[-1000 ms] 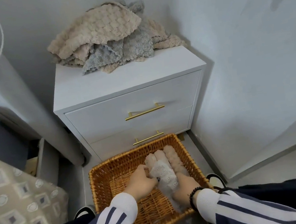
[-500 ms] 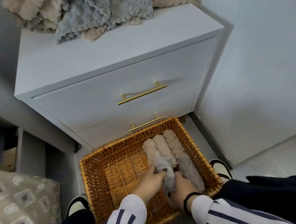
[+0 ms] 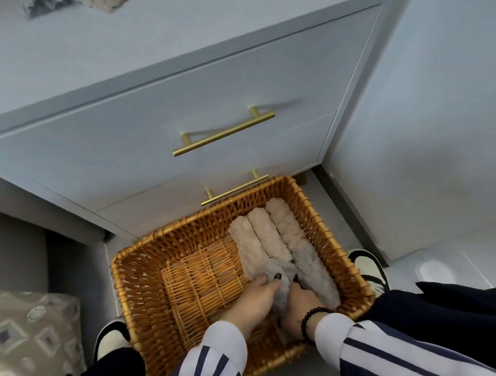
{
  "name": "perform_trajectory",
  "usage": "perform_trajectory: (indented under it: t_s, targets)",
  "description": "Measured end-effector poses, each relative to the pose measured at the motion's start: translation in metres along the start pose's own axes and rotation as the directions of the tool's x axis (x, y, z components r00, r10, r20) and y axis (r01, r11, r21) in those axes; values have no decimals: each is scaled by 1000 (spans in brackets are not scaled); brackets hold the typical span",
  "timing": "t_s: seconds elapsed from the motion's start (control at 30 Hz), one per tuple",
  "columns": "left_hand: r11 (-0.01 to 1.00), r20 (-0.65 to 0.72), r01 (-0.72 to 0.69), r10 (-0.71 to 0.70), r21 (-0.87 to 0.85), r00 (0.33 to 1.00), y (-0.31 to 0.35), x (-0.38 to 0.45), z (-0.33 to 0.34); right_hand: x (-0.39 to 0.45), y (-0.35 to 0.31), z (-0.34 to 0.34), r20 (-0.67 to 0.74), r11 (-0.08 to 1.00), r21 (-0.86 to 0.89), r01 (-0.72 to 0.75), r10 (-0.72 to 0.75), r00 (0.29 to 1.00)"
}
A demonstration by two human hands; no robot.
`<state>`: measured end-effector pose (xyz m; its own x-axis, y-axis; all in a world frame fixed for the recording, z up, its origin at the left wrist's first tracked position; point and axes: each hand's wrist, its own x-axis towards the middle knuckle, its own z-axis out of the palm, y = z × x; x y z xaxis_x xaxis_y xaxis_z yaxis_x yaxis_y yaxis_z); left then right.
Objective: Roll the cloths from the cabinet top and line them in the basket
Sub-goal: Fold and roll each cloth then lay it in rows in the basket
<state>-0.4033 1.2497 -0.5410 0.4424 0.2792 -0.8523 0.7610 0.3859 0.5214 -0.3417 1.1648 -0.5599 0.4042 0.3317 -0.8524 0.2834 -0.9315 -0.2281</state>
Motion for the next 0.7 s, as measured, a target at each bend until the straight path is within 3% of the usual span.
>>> perform_trajectory:
  t_s: [0.17, 0.27, 0.37, 0.5, 0.7]
  targets:
    - [999, -10, -16, 16, 46, 1000, 6, 11, 3, 11, 4, -7, -140, 990, 141, 29, -9, 990]
    - [978, -254, -31, 84, 206, 963, 9, 27, -12, 16, 7, -8, -143, 983, 184, 20, 7, 990]
    - [977, -436, -16, 110, 214, 893, 15, 44, -23, 17, 6, -6, -144, 990, 125, 60, -42, 989]
    - [995, -368, -35, 66, 90, 927, 31, 64, -20, 22, 4, -3, -145, 991, 83, 100, -88, 986]
    - [971, -380, 54, 39, 231, 924, 37, 87, -8, 26, 3, -3, 22, 973, 37, 227, -228, 974]
